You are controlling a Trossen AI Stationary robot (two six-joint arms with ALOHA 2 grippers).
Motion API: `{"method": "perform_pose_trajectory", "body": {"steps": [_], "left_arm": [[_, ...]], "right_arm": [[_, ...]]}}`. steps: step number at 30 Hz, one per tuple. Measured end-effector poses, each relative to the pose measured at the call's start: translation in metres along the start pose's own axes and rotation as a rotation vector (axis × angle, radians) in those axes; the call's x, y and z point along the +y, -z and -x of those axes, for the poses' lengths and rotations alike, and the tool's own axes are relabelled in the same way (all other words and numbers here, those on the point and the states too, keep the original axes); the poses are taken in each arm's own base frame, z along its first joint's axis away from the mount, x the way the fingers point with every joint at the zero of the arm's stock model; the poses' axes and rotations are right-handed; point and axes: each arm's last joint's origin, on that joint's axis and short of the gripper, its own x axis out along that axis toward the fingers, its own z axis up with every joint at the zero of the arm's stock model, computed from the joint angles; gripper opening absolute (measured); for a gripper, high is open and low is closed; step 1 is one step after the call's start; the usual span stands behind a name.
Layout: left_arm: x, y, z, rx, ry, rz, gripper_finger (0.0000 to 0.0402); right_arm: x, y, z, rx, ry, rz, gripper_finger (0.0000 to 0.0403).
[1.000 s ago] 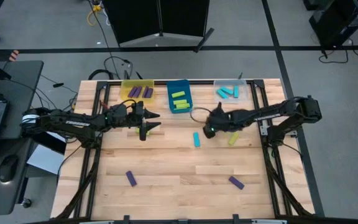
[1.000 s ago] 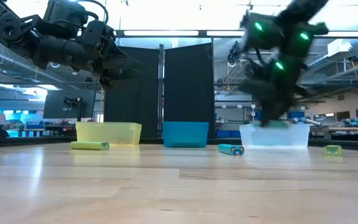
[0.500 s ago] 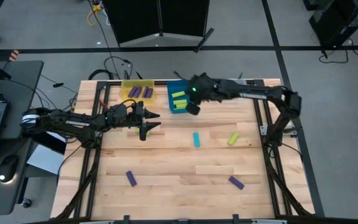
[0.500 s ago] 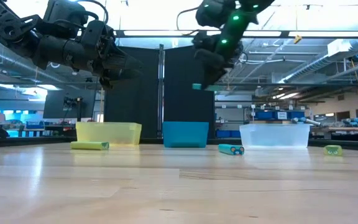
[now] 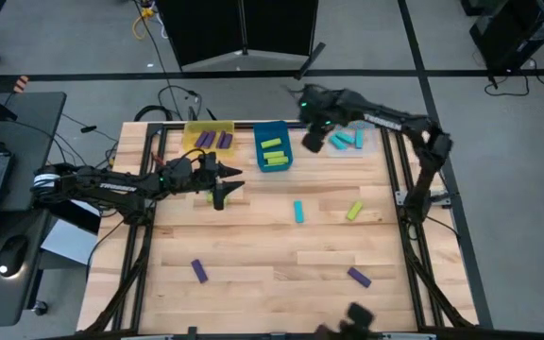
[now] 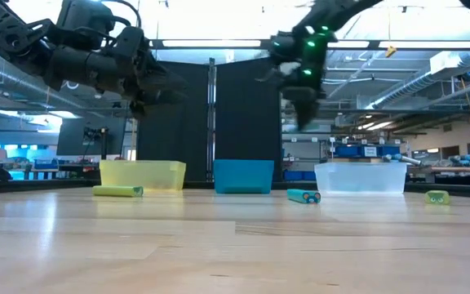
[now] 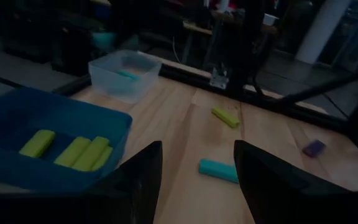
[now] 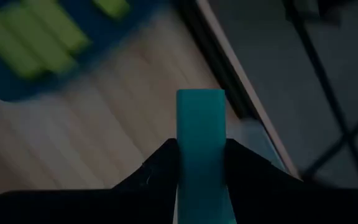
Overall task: Sort blocks
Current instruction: Put the blue block into the transparent bin
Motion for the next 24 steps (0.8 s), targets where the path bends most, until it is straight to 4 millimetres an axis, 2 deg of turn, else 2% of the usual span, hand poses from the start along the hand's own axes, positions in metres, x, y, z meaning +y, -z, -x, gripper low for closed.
{"method": "perform_pose_trajectory", "body": {"steps": [6,12,17,24], "left_arm": [[0.004,-0.007,0.000,-0.067,-0.033,-0.001,0.0206],[0.013,-0.011,0.001,-0.095,-0.066,0.001,0.0206],[0.016,-0.012,0.002,-0.098,-0.075,0.001,0.0206],[0.019,-0.012,0.002,-0.094,-0.076,-0.002,0.0206]], "right_arm": [[-0.034,0.052,-0.004,0.040,0.033,-0.269,0.0114],[-0.048,0.091,-0.018,0.050,0.050,-0.463,0.0114],[-0.057,0.104,-0.033,0.071,0.060,-0.524,0.0114],[-0.075,0.104,-0.049,0.063,0.083,-0.599,0.0114]]}}
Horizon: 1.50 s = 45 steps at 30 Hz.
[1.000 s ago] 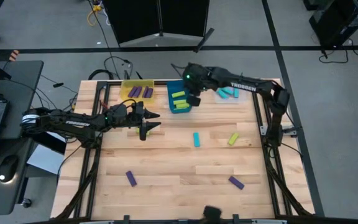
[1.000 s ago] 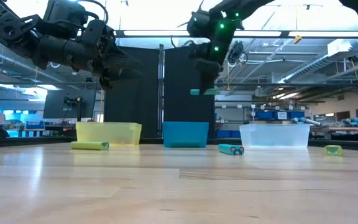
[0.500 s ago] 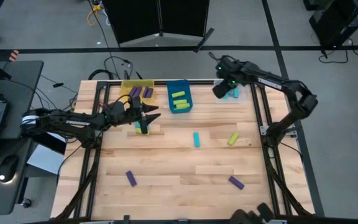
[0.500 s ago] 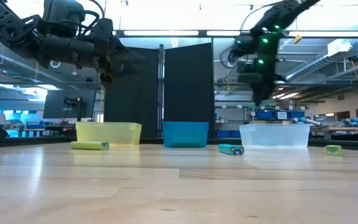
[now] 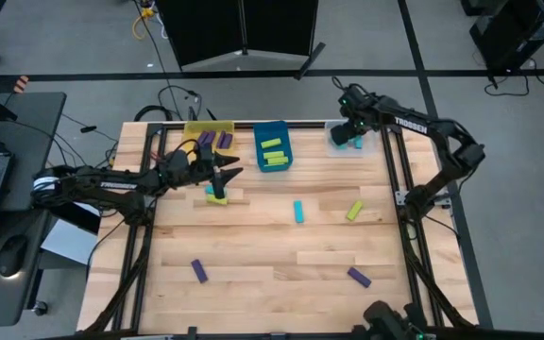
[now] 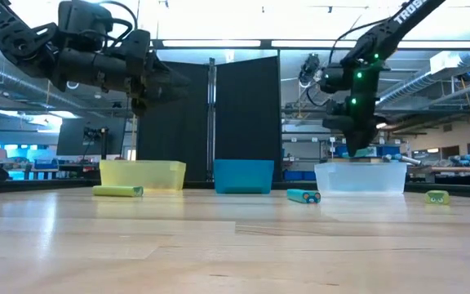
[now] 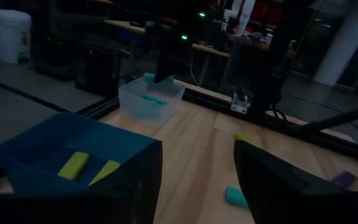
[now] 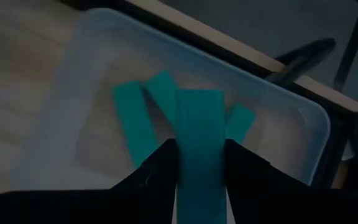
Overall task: Sort blocks
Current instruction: Put the blue block into the transparent bin
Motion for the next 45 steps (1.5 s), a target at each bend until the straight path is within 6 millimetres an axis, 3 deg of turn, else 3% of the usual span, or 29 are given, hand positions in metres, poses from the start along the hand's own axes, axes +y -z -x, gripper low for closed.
{"method": "perform_pose_trajectory", "body": {"steps": [11,22,37,45], "left_arm": [[0.005,0.001,0.000,0.023,0.004,-0.018,0.0179],[0.005,0.001,0.000,0.024,0.004,-0.015,0.0177],[0.006,0.009,0.001,0.108,-0.015,-0.012,0.0177],[0.007,0.010,0.001,0.113,-0.016,-0.013,0.0177]], "right_arm": [[-0.010,-0.003,-0.034,0.101,0.034,-0.035,0.0114],[-0.019,-0.005,-0.058,0.146,0.039,-0.042,0.0114],[-0.019,-0.006,-0.066,0.158,0.013,-0.027,0.0145],[-0.018,-0.015,-0.056,0.164,0.009,-0.028,0.0151]]}}
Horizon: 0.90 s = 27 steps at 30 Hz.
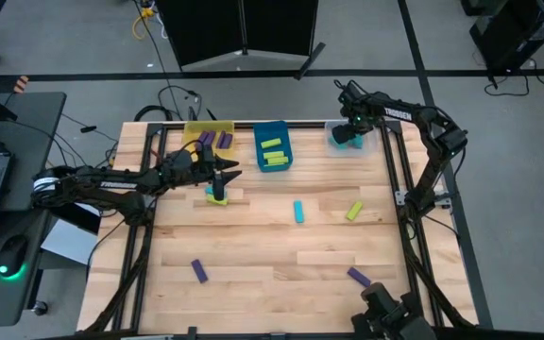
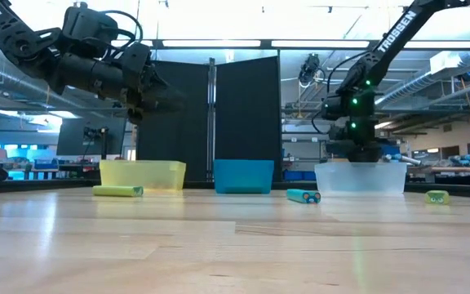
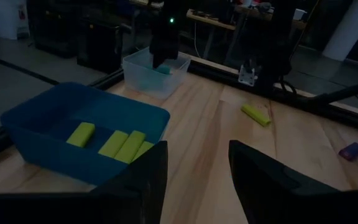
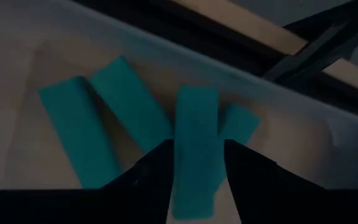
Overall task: Sort blocks
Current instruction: Put the blue block into the transparent bin, then put the green block into the blue bin
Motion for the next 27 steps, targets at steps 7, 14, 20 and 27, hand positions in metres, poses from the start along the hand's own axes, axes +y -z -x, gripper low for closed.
{"method": "perform_pose_trajectory", "body": {"steps": [7,14,20,27], "left_arm": [[0.002,0.000,0.000,-0.001,-0.005,-0.001,0.0177],[0.013,-0.009,-0.002,0.047,0.067,0.024,0.0169],[0.019,-0.020,-0.004,0.224,0.219,-0.020,0.0135],[0.014,-0.027,0.003,0.573,0.236,-0.104,0.0064]], "right_arm": [[0.012,-0.017,0.032,-0.034,-0.010,0.099,0.0158],[0.047,-0.023,0.063,-0.108,-0.107,0.293,0.0099],[0.092,-0.006,0.063,-0.126,-0.377,0.469,0.0010],[0.125,0.012,0.070,-0.156,-0.336,0.592,0.0029]]}}
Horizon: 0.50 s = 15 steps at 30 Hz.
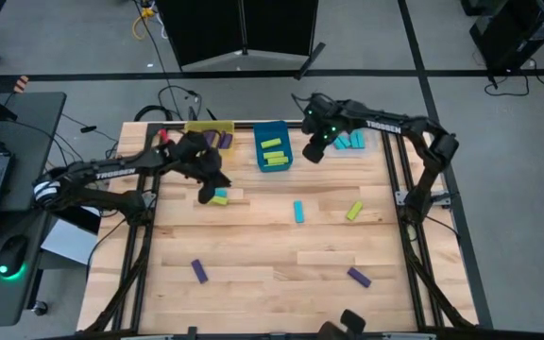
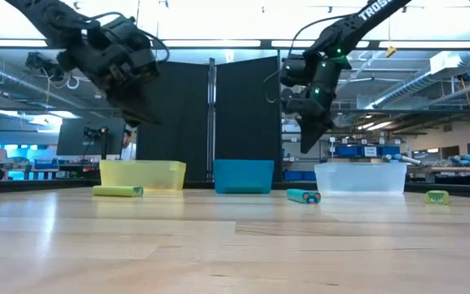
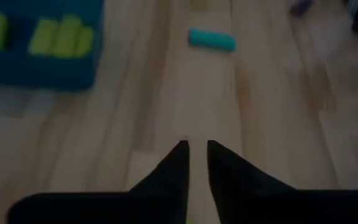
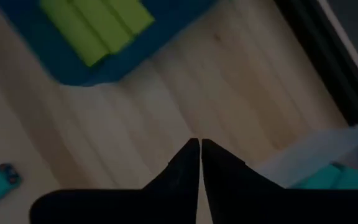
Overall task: Sort blocks
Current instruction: Put the green block into the blue bin
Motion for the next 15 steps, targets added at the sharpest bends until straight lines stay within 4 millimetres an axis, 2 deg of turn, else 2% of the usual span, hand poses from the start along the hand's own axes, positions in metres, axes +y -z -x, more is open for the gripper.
{"method": "perform_pose_trajectory", "body": {"steps": [4,7,10,15], "left_arm": [[-0.009,0.004,-0.003,0.071,0.027,-0.018,0.0024],[-0.018,0.009,-0.012,0.138,0.034,-0.050,0.0017],[-0.027,0.014,-0.024,0.208,0.016,-0.101,0.0032],[-0.033,0.023,-0.044,0.315,-0.040,-0.147,0.0089]], "right_arm": [[0.012,-0.001,0.003,-0.013,-0.010,0.055,0.0013],[0.016,-0.001,0.006,-0.024,-0.007,0.080,0.0009],[0.019,-0.001,0.010,-0.033,-0.005,0.103,0.0017],[0.022,0.001,0.017,-0.045,-0.002,0.114,0.0031]]}}
